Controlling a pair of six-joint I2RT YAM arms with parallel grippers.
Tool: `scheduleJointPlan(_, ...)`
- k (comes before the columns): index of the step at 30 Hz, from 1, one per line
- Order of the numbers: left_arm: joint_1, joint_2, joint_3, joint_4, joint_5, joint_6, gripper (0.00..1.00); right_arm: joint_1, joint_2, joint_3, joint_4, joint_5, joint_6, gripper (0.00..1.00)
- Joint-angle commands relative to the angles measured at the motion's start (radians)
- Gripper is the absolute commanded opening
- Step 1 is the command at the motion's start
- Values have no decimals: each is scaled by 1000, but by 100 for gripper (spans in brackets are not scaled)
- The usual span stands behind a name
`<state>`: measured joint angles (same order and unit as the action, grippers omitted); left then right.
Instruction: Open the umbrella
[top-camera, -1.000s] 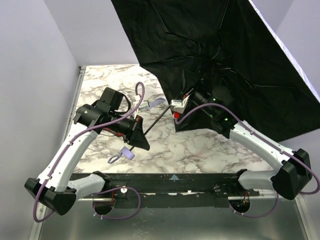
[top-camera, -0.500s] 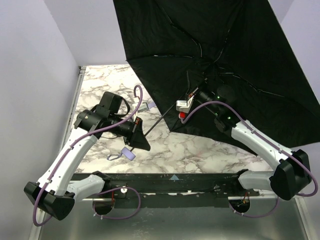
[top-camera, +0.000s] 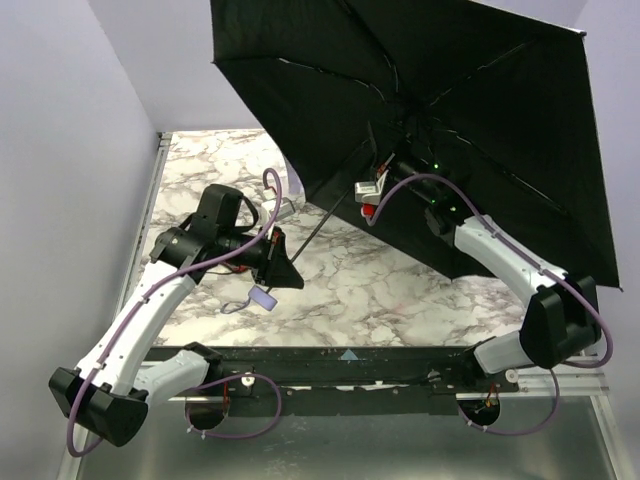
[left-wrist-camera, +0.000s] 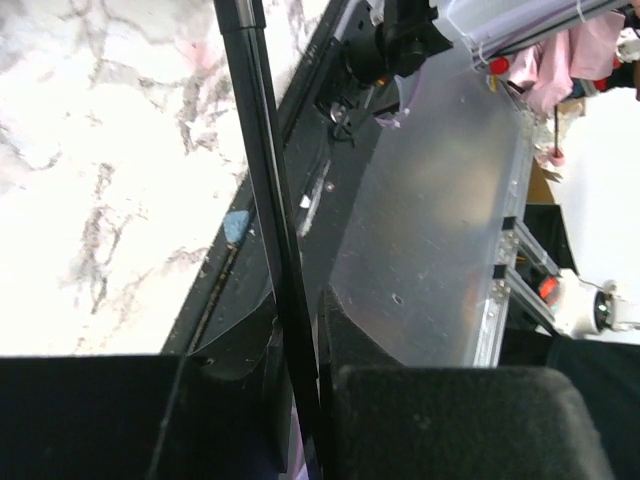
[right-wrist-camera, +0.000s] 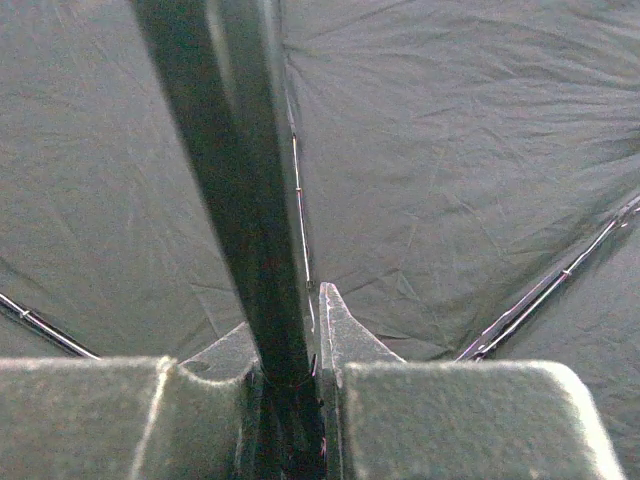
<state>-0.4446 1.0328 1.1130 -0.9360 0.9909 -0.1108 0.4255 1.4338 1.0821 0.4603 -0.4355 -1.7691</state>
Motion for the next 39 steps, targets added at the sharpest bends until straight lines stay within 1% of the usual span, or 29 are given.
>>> scheduleJointPlan(1,-25,-138,-37,-146,146,156,0,-181,75,102,72,285,37,14)
scheduleJointPlan(12,-23,-214,-139,-164,74,142,0,-254,207,297,133,301,43,14)
scheduleJointPlan(18,-24,-245,-183,-170,59,136,0,-305,241,346,141,304,45,13)
scheduleJointPlan(27,-24,-276,-249,-177,45,136,0,-394,265,362,164,293,62,14)
scheduleJointPlan(32,-24,-283,-258,-184,41,137,0,-415,277,367,188,313,80,14)
scheduleJointPlan(35,-24,-267,-230,-165,30,134,0,-413,240,314,191,271,86,14)
scheduleJointPlan(37,-24,-248,-202,-115,12,116,0,-405,200,255,190,214,75,16)
scheduleJointPlan(39,-24,-226,-176,-36,12,44,0,-368,157,192,189,186,75,19)
